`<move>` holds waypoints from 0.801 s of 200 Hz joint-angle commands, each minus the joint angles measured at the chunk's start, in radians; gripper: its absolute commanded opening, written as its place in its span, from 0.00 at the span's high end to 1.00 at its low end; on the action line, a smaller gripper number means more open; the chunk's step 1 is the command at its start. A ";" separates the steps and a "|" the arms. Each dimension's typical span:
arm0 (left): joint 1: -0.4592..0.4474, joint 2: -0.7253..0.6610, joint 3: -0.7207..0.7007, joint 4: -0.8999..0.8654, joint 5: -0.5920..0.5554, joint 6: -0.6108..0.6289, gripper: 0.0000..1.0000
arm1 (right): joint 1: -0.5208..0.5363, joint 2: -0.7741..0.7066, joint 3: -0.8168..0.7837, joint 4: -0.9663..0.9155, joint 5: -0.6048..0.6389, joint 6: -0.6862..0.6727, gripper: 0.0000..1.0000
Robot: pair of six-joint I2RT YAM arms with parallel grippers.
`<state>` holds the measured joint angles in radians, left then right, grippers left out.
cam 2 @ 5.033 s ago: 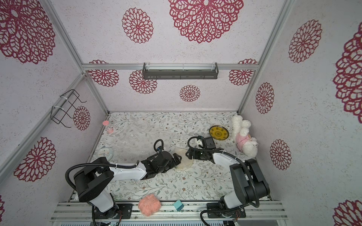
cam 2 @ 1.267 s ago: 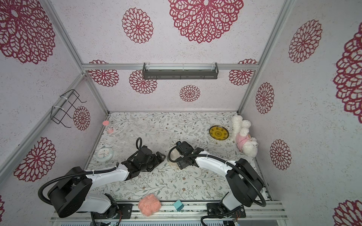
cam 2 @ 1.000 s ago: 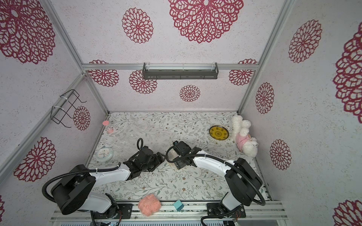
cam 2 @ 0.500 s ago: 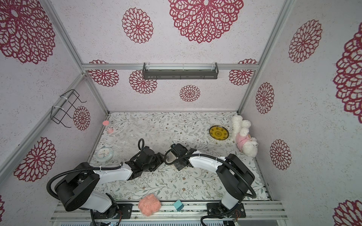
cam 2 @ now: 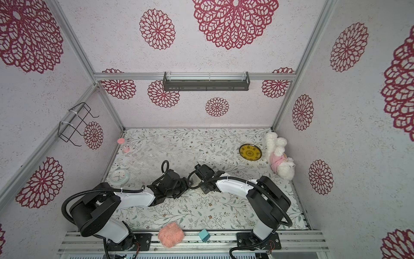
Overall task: Unpack dinner plates from bubble wrap
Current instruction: Unwrap the bubble wrap at the center of the board.
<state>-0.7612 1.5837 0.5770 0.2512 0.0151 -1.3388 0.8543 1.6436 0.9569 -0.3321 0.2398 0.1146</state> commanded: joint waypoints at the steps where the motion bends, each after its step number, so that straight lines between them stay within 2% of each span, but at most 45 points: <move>1: -0.009 0.028 0.032 0.039 0.002 -0.008 0.33 | -0.001 -0.034 -0.001 0.008 0.014 -0.001 0.79; 52: -0.016 0.080 0.061 0.056 0.014 0.007 0.36 | -0.018 -0.076 -0.015 0.034 -0.035 0.027 0.87; 119: -0.018 0.141 0.093 0.042 0.014 0.043 0.43 | -0.054 -0.117 -0.018 0.045 -0.099 0.053 0.88; 143: -0.020 0.167 0.100 0.048 0.017 0.047 0.46 | -0.057 -0.112 -0.029 0.053 -0.106 0.058 0.89; 160: -0.021 0.182 0.101 0.057 0.019 0.046 0.53 | -0.058 -0.114 -0.039 0.062 -0.109 0.063 0.88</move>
<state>-0.7731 1.7260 0.6769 0.3176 0.0364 -1.3010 0.8024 1.5623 0.9340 -0.2855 0.1467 0.1520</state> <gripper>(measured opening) 0.506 0.117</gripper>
